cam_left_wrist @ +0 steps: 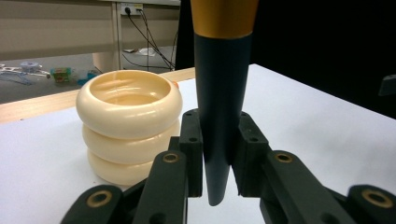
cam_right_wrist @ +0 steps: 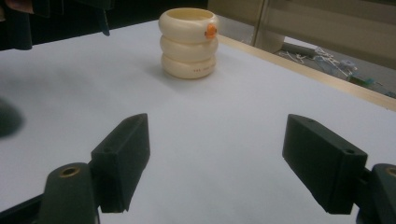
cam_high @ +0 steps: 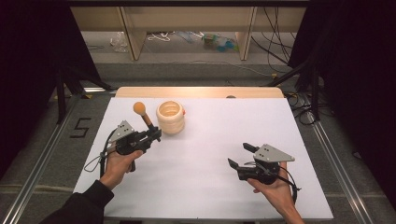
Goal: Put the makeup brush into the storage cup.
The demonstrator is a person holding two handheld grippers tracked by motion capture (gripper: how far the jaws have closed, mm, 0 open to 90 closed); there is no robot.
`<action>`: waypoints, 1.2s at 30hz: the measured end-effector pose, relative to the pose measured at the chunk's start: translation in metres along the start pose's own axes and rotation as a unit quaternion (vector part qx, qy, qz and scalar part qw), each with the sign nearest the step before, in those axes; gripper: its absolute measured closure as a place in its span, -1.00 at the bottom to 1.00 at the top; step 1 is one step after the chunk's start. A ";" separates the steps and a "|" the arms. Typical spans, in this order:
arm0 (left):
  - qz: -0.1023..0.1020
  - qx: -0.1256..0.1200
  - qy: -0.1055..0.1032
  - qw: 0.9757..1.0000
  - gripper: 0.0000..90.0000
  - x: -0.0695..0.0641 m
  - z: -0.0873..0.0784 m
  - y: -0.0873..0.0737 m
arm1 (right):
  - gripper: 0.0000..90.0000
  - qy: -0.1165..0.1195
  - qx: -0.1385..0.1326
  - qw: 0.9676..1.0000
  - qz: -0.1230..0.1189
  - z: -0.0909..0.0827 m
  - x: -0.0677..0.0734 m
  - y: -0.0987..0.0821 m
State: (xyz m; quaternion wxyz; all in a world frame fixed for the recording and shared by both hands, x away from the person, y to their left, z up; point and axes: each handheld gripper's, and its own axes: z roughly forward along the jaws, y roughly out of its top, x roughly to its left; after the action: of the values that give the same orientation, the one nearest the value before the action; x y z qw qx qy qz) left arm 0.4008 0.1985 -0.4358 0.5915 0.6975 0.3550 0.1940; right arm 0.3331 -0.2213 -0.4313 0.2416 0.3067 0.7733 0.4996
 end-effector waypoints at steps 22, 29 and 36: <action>0.003 0.009 0.013 1.000 0.69 0.012 0.012 0.016 | -0.53 -0.033 0.009 0.999 0.016 -0.019 -0.006 -0.020; 0.005 0.009 0.016 1.000 0.69 0.016 0.016 0.023 | -0.53 -0.034 0.012 0.999 0.023 -0.022 -0.006 -0.021; 0.002 0.006 0.022 1.000 0.69 0.020 0.021 0.034 | -0.52 -0.030 0.007 0.999 0.023 -0.022 -0.006 -0.023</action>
State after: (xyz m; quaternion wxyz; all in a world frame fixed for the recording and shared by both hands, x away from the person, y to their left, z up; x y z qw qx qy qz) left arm 0.4380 0.1964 -0.4107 0.5790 0.6972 0.3676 0.2085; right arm 0.3171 -0.2467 -0.4431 0.2513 0.3411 0.7616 0.4904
